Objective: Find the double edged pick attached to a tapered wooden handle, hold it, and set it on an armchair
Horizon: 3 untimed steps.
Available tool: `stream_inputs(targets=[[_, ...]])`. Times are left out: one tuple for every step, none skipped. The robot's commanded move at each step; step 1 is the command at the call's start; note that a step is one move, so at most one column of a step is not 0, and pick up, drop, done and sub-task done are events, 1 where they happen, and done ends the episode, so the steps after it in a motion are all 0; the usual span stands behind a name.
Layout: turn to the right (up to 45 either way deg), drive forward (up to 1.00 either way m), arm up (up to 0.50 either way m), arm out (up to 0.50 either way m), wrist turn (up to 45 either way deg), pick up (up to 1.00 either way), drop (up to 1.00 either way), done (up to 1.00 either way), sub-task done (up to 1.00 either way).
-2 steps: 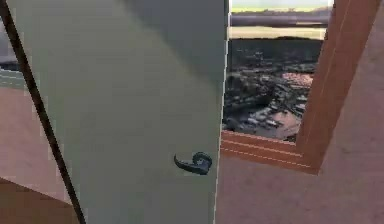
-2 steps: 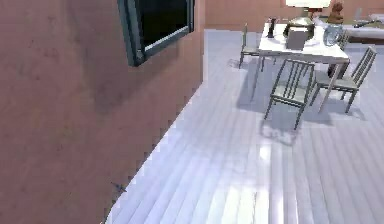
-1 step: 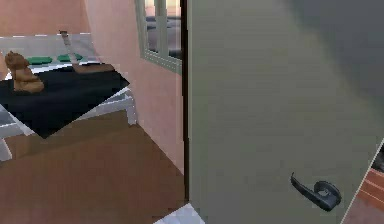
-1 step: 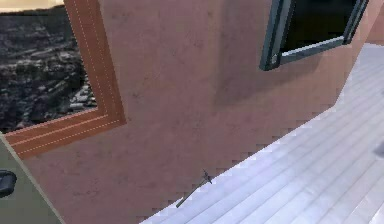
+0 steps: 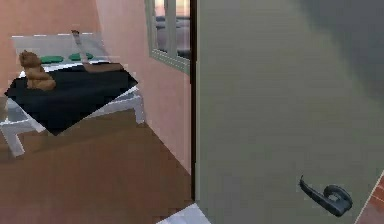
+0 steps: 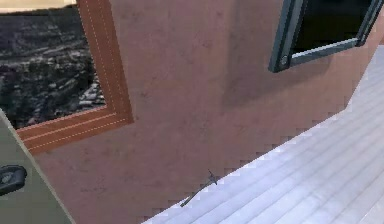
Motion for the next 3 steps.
stream_inputs(targets=[[45.0, 0.0, 0.0, 0.0, 0.0, 0.0, 0.0, 0.0, 0.0], [6.0, 0.0, 0.0, 0.0, 0.0, 0.0, 0.0, 0.0, 0.0], [0.0, 0.45, 0.0, 0.0, 0.0, 0.0, 0.0, 0.0, 0.0]])
